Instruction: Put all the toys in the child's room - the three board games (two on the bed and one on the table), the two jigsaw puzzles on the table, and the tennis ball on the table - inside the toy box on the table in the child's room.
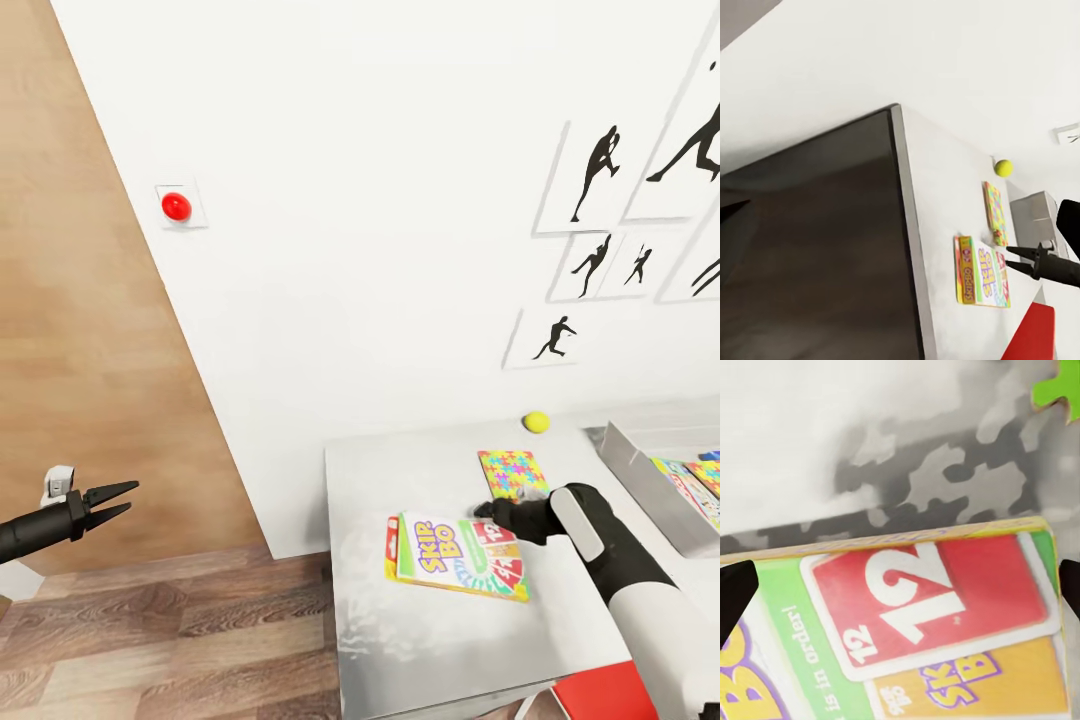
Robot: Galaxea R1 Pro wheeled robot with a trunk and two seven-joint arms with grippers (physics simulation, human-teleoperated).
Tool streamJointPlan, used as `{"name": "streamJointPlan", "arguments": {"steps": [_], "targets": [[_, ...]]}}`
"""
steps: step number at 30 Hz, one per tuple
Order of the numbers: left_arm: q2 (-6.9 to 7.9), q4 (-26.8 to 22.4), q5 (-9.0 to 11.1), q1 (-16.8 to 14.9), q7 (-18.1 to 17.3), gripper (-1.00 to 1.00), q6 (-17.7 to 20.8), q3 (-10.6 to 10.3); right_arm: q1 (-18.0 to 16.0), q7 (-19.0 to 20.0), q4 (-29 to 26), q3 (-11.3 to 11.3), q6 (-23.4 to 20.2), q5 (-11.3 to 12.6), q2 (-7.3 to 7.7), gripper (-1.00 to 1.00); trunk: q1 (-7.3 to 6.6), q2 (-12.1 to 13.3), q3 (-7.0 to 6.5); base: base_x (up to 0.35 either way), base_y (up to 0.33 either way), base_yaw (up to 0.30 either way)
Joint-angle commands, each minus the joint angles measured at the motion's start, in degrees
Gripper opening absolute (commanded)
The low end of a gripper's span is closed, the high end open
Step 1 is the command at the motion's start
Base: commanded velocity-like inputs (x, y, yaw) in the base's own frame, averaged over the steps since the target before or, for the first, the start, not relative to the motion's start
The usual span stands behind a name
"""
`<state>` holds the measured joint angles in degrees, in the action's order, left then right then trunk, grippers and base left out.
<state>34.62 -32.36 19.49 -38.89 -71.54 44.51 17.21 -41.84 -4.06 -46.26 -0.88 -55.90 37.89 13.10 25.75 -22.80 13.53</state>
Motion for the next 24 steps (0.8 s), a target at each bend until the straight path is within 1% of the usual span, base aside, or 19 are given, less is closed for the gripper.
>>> {"name": "streamJointPlan", "arguments": {"steps": [1, 13, 20, 24], "targets": [[0.01, 0.01, 0.16, -0.05, -0.10, 1.00, 0.49, 0.02, -0.16, -0.43, -0.06, -0.09, -0.17, 0.48, -0.04, 1.00, 0.03, -0.12, 0.11, 0.000, 0.000, 0.000], [-0.07, 0.01, 0.11, -0.05, -0.09, 1.00, 0.41, 0.02, -0.85, -0.43, -0.14, -0.18, -0.17, 0.52, -0.39, 1.00, 0.03, -0.12, 0.11, 0.000, 0.000, 0.000], [-0.08, 0.01, 0.12, -0.05, -0.09, 1.00, 0.41, 0.02, -0.94, -0.43, -0.15, -0.18, -0.17, 0.51, -2.06, 1.00, 0.03, -0.12, 0.11, 0.000, 0.000, 0.000], [-0.05, 0.01, 0.11, -0.05, -0.09, 1.00, 0.40, 0.02, -1.84, -0.43, -0.04, -0.21, -0.24, 0.57, -2.87, 1.00, 0.03, -0.12, 0.11, 0.000, 0.000, 0.000]]}}
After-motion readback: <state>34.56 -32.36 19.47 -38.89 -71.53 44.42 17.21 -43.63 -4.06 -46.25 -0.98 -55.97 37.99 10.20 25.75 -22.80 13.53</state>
